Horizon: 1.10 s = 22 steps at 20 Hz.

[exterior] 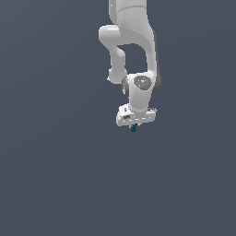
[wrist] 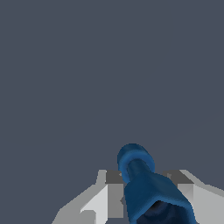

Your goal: Pick up the object and move it to a goal position.

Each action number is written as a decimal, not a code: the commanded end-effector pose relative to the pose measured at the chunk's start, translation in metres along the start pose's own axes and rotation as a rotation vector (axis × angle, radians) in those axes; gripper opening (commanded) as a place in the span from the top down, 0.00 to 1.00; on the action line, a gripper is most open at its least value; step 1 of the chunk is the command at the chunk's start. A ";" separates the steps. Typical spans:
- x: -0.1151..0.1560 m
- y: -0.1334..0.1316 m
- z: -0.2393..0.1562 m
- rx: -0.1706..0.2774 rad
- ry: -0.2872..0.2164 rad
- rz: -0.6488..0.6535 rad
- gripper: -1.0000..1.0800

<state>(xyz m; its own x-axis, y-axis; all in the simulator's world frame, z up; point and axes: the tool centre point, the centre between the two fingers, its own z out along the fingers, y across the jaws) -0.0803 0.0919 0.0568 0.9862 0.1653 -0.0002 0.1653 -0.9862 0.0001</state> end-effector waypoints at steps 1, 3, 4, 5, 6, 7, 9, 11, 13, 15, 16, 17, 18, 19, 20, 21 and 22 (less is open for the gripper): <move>0.008 -0.004 -0.009 0.000 0.001 0.000 1.00; 0.016 -0.008 -0.018 0.000 0.001 0.000 1.00; 0.020 -0.010 -0.023 0.000 0.001 0.000 1.00; 0.025 -0.012 -0.028 0.000 0.001 0.000 1.00; 0.030 -0.015 -0.034 0.000 0.001 0.000 1.00; 0.035 -0.017 -0.039 0.000 0.001 0.000 1.00; 0.046 -0.022 -0.052 0.000 0.001 0.000 1.00; 0.058 -0.028 -0.064 0.000 0.001 0.000 1.00; 0.070 -0.033 -0.077 0.000 0.001 0.000 1.00; 0.081 -0.039 -0.089 0.000 0.001 0.000 1.00; 0.087 -0.041 -0.095 0.001 0.000 0.000 1.00; 0.092 -0.043 -0.100 0.001 0.000 0.000 1.00; 0.097 -0.045 -0.105 0.001 0.000 0.000 1.00; 0.102 -0.047 -0.110 0.001 0.000 0.000 1.00; 0.106 -0.049 -0.114 0.001 0.000 0.000 1.00; 0.110 -0.051 -0.118 0.001 0.000 0.000 1.00; 0.113 -0.052 -0.121 0.001 0.000 0.000 1.00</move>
<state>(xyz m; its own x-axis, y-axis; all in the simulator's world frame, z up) 0.0172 0.1587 0.1721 0.9862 0.1657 0.0010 0.1657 -0.9862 -0.0007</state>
